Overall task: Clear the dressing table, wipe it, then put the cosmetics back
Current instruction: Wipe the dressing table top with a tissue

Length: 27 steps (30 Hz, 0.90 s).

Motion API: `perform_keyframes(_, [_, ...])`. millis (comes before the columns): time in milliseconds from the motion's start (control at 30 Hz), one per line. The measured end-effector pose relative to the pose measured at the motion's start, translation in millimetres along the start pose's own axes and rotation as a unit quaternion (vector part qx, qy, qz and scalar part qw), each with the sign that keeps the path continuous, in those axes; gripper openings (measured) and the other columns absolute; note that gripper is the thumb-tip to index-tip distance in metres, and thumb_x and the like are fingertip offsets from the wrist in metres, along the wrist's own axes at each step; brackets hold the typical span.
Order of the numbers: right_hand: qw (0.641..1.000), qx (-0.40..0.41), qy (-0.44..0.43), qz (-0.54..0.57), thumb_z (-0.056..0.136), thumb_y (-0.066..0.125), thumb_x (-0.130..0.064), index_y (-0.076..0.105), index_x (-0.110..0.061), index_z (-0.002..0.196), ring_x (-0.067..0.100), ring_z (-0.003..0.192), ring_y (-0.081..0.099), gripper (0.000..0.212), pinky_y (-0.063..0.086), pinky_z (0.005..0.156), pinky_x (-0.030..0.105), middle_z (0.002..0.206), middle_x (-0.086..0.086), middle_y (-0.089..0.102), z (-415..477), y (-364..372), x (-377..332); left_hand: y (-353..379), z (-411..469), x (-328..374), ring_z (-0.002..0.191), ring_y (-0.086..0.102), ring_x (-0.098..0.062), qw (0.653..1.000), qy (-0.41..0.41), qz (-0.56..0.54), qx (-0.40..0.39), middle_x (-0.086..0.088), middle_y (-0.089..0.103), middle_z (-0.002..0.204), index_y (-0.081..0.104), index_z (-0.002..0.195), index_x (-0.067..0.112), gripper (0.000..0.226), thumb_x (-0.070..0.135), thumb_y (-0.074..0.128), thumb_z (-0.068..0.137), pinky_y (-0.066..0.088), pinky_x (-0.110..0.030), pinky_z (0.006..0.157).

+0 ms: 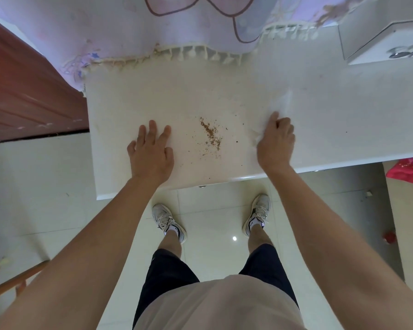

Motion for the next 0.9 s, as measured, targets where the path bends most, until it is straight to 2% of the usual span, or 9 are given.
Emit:
perform_keyframes(200, [0.986,-0.019,-0.163,-0.036,0.09,0.042,-0.005,0.022,0.002,0.15,0.036,0.109,0.048,0.063,0.041,0.086,0.04,0.13,0.02,0.045,-39,22,-114,-7,-12,-17,0.147,0.018,-0.027,0.996,-0.002,-0.084,0.041,-0.01,0.024,0.159,0.038,0.147,0.012,0.059,0.027,0.028,0.09,0.016,-0.046,0.116])
perform_keyframes(300, [0.967,-0.03,-0.253,-0.004,0.091,0.041,-0.008,0.028,-0.002,0.148,0.034,0.106,0.049,0.059,0.04,0.085,0.04,0.126,0.018,0.047,-58,30,-163,-6,-30,-43,0.147,0.017,-0.033,0.994,-0.05,-0.077,0.063,-0.018,0.022,0.158,0.034,0.147,0.008,0.064,0.026,0.027,0.086,0.014,-0.053,0.117])
perform_keyframes(400, [0.945,-0.069,-0.313,0.06,0.087,0.048,-0.005,0.032,-0.007,0.148,0.033,0.106,0.048,0.063,0.039,0.087,0.038,0.124,0.016,0.046,-59,26,-190,-4,-42,-73,0.147,0.013,-0.038,0.99,-0.104,-0.07,0.064,-0.024,0.016,0.158,0.027,0.149,0.005,0.06,0.018,0.038,0.092,0.014,-0.056,0.117])
perform_keyframes(467, [0.945,-0.047,-0.294,0.134,0.084,0.048,0.0,0.037,-0.006,0.147,0.034,0.102,0.048,0.064,0.04,0.087,0.038,0.12,0.018,0.048,-46,13,-184,-2,-45,-89,0.147,0.01,-0.037,0.987,-0.127,-0.075,0.057,-0.023,0.012,0.159,0.025,0.15,0.003,0.059,0.014,0.042,0.094,0.014,-0.054,0.118])
perform_keyframes(567, [0.955,0.028,-0.209,0.209,0.089,0.041,-0.002,0.04,-0.004,0.146,0.037,0.103,0.05,0.058,0.044,0.09,0.042,0.117,0.021,0.049,-12,-6,-143,2,-47,-101,0.148,0.012,-0.034,0.987,-0.121,-0.086,0.054,-0.018,0.015,0.16,0.027,0.149,0.003,0.056,0.013,0.04,0.096,0.02,-0.052,0.115])
perform_keyframes(667, [0.979,0.051,-0.109,0.165,0.094,0.041,-0.002,0.035,-0.008,0.15,0.036,0.111,0.048,0.057,0.042,0.095,0.041,0.125,0.019,0.045,25,-9,-89,3,-47,-105,0.149,0.014,-0.029,0.985,-0.121,-0.112,0.059,-0.012,0.018,0.161,0.03,0.149,0.005,0.053,0.012,0.037,0.097,0.026,-0.048,0.113])
perform_keyframes(767, [0.996,0.02,-0.054,0.075,0.09,0.045,-0.001,0.033,-0.006,0.149,0.038,0.113,0.046,0.06,0.041,0.095,0.042,0.129,0.02,0.043,39,0,-69,3,-48,-107,0.148,0.017,-0.029,0.983,-0.116,-0.119,0.074,-0.013,0.022,0.159,0.033,0.148,0.004,0.054,0.017,0.032,0.095,0.027,-0.047,0.113])
perform_keyframes(833, [0.997,0.001,-0.06,0.042,0.088,0.05,-0.004,0.032,-0.006,0.148,0.04,0.113,0.045,0.063,0.04,0.094,0.044,0.13,0.02,0.043,34,8,-89,5,-50,-107,0.147,0.019,-0.031,0.985,-0.103,-0.113,0.073,-0.015,0.023,0.159,0.034,0.147,0.003,0.06,0.022,0.026,0.09,0.029,-0.047,0.111])
perform_keyframes(900, [0.993,-0.015,-0.115,0.033,0.087,0.049,-0.005,0.032,-0.009,0.148,0.039,0.113,0.045,0.063,0.037,0.092,0.044,0.13,0.019,0.043,22,15,-129,7,-51,-108,0.147,0.02,-0.033,0.988,-0.091,-0.103,0.073,-0.016,0.024,0.158,0.034,0.147,0.002,0.063,0.023,0.025,0.089,0.03,-0.047,0.111])
Point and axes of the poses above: each hand's wrist, its own z-axis towards the middle knuckle, its own y-axis out of the palm, x = y × z, the point moved 5 cm from there along z, towards the middle knuckle
